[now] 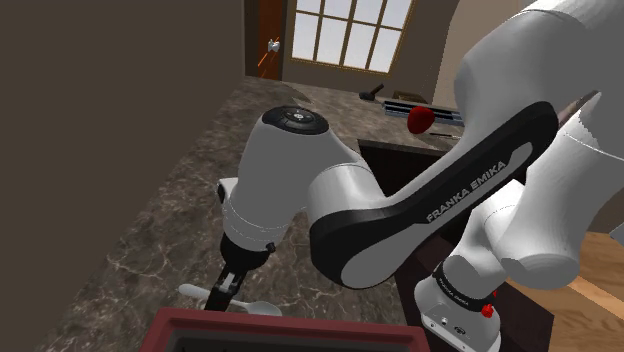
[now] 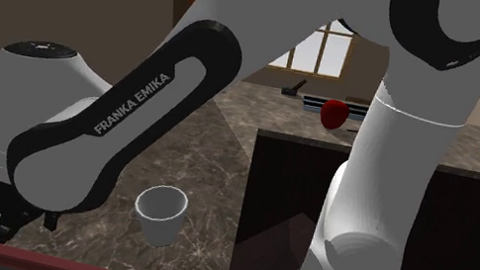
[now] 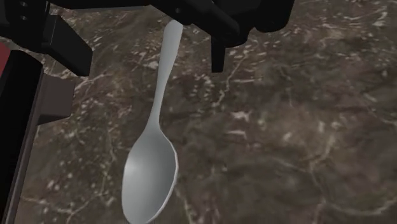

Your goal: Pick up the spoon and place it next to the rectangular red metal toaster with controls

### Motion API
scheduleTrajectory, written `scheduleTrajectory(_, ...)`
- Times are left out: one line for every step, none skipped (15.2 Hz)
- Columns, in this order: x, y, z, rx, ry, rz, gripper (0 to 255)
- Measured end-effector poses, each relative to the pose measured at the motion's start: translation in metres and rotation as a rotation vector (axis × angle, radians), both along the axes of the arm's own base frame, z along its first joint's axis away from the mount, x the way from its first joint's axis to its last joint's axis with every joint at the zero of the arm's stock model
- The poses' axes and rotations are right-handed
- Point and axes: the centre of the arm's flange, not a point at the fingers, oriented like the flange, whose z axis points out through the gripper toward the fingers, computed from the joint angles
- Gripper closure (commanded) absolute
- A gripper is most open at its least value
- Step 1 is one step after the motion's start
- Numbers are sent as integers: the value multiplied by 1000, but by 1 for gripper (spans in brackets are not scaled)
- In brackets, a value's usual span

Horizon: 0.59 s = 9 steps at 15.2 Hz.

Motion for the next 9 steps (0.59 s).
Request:
scheduleTrajectory(-2, -1, 11, 0, -1, 0, 0)
scheduleTrajectory(-1, -4, 21, 0, -1, 0, 0)
scheduleTrajectory(-2, -5, 27, 0, 0, 0, 0)
scheduleTrajectory(-3, -7, 31, 0, 0, 0, 0)
scheduleTrajectory(-3, -7, 32, 0, 0, 0, 0)
scheduleTrajectory(-4, -7, 33, 0, 0, 0, 0)
scheduleTrajectory(-4, -7, 33, 0, 1, 0, 0)
scheduleTrajectory(-4, -7, 33, 0, 1, 0, 0)
scheduleTrajectory(-4, -7, 33, 0, 1, 0, 0)
